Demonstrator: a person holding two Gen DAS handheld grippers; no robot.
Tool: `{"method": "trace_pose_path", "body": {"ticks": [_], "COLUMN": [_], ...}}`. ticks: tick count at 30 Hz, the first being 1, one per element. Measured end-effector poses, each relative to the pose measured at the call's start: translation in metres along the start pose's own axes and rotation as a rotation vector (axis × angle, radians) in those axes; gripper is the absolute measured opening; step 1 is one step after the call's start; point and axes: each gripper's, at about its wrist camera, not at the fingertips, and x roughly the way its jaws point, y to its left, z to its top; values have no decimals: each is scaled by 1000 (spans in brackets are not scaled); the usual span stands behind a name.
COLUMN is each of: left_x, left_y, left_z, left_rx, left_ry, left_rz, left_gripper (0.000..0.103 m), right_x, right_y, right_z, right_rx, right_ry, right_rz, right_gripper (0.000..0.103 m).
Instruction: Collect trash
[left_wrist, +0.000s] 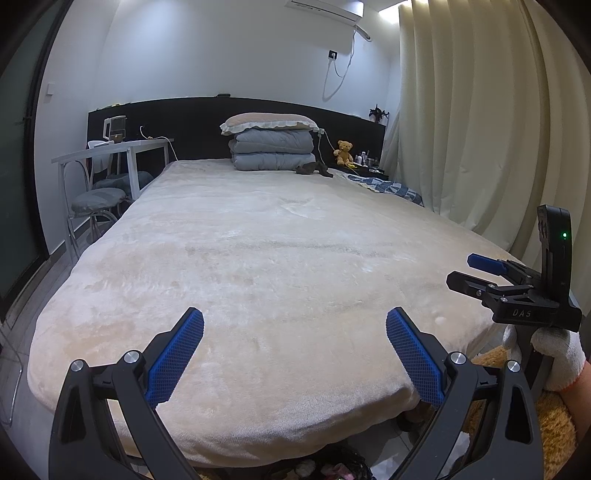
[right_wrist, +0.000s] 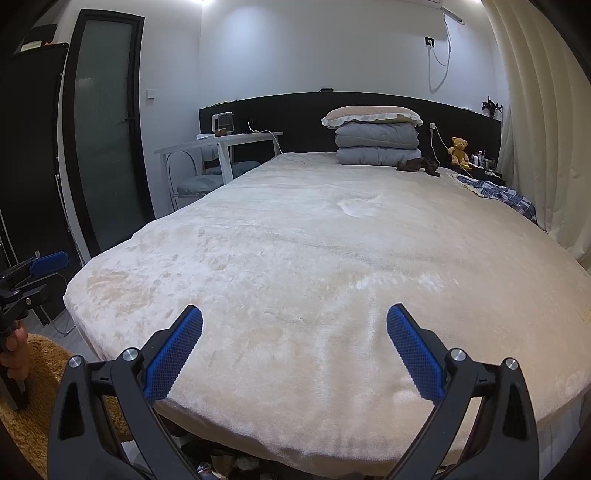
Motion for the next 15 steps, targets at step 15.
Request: {"method": "trace_pose_path", "body": {"ticks": [15], "left_x": [-2], "left_y": [0], "left_z": [2], "left_rx": [-1], "left_ry": [-3], "left_rz": [-2], "left_gripper": [96], "right_x": [-1], "right_y": [2], "right_z": [-2], "right_rx": [-7], "right_ry": [3], "right_rz": [-5], "right_gripper": [99]}}
